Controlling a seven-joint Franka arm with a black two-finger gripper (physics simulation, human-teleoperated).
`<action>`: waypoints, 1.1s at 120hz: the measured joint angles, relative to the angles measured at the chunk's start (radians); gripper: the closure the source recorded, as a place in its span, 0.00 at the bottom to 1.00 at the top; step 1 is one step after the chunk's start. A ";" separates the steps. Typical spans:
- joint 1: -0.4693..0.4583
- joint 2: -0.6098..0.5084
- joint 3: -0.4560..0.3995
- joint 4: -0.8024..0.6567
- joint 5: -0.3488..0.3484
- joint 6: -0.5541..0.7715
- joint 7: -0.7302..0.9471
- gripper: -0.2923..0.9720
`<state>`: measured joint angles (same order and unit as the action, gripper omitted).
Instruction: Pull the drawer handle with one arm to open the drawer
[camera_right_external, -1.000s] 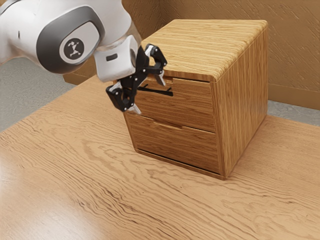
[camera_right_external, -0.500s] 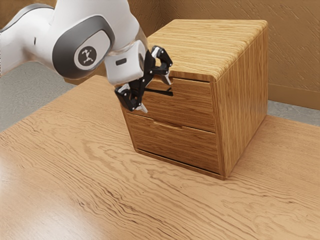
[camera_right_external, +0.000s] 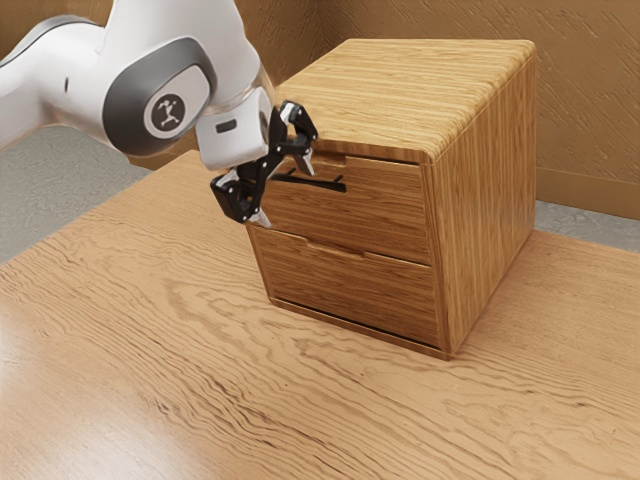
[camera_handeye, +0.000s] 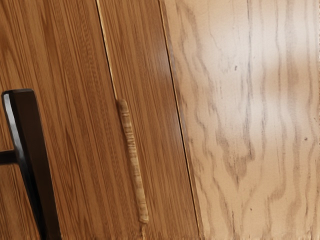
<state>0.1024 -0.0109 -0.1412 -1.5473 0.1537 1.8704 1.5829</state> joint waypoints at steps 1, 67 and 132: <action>0.001 0.000 0.000 0.000 0.000 0.000 0.000 0.25; 0.030 0.022 -0.001 -0.003 0.003 0.000 0.001 0.25; -0.011 -0.073 0.024 -0.099 0.002 -0.035 0.001 0.29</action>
<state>0.0912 -0.0843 -0.1170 -1.6460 0.1554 1.8357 1.5835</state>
